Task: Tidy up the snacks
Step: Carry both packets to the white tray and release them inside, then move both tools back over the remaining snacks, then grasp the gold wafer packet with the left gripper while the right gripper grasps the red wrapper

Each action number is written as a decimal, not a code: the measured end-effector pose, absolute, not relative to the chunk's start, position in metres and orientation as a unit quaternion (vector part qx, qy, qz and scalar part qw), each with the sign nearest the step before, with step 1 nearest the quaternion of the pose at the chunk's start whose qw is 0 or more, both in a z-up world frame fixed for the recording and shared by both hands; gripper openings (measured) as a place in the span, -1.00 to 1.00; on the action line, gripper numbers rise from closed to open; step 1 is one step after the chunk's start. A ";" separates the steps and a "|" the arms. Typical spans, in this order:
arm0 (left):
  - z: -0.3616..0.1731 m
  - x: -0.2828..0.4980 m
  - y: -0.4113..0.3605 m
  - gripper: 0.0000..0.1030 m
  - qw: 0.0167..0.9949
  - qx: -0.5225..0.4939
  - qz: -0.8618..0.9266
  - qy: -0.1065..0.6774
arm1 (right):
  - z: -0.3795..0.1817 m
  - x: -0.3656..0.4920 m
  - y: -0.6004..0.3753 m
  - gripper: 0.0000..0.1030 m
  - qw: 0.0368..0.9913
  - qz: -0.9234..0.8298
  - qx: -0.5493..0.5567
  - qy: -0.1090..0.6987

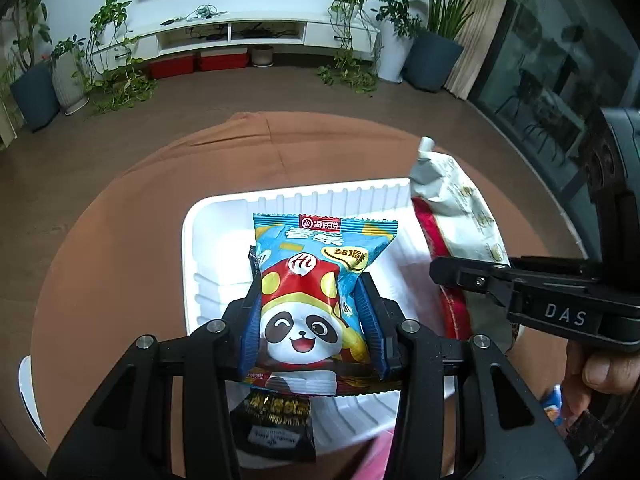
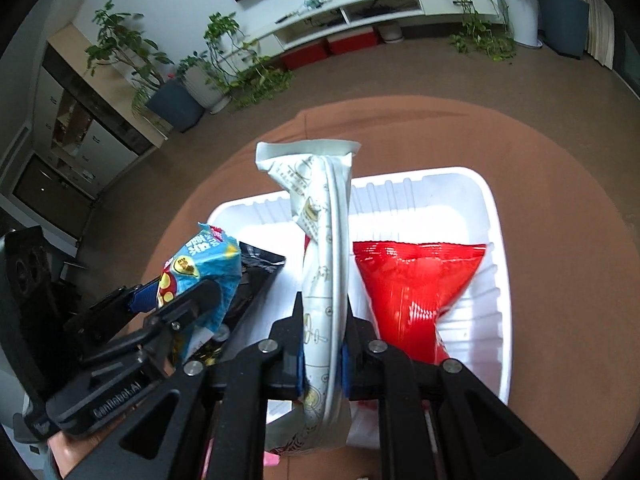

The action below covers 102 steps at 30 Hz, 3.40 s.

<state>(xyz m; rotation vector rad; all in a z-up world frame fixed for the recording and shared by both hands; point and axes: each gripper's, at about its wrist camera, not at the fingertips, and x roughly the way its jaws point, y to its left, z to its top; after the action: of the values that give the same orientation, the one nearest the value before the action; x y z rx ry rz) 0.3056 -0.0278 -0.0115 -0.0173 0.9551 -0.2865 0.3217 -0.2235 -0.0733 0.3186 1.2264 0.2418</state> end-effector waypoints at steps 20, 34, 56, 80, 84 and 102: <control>-0.054 0.321 -0.029 0.09 0.880 0.023 -0.112 0.460 | -0.098 0.327 -0.208 -0.43 0.800 0.095 0.093 0.585; -0.032 0.297 -0.022 0.42 0.891 0.008 -0.105 0.442 | -0.063 0.310 -0.207 0.08 0.824 0.104 0.092 0.550; 0.022 0.082 0.031 0.99 0.910 0.001 -0.126 0.396 | 0.006 0.106 -0.267 0.73 0.853 0.191 0.224 0.431; -0.049 -0.020 0.024 0.98 0.864 0.029 -0.161 0.477 | -0.035 -0.041 -0.174 0.68 0.841 0.256 -0.043 0.475; -0.051 -0.011 0.018 0.98 0.858 0.040 -0.165 0.485 | -0.047 -0.044 -0.165 0.58 0.829 0.261 -0.071 0.489; -0.080 0.025 0.008 0.09 0.819 0.060 -0.182 0.541 | -0.070 -0.029 -0.162 0.36 0.790 0.280 -0.087 0.539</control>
<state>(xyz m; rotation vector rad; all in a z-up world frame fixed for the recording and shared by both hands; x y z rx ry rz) 0.0247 0.0082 -0.0800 0.1280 1.1515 -0.3881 -0.0292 -0.1617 -0.0704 -0.1879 1.1601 0.6031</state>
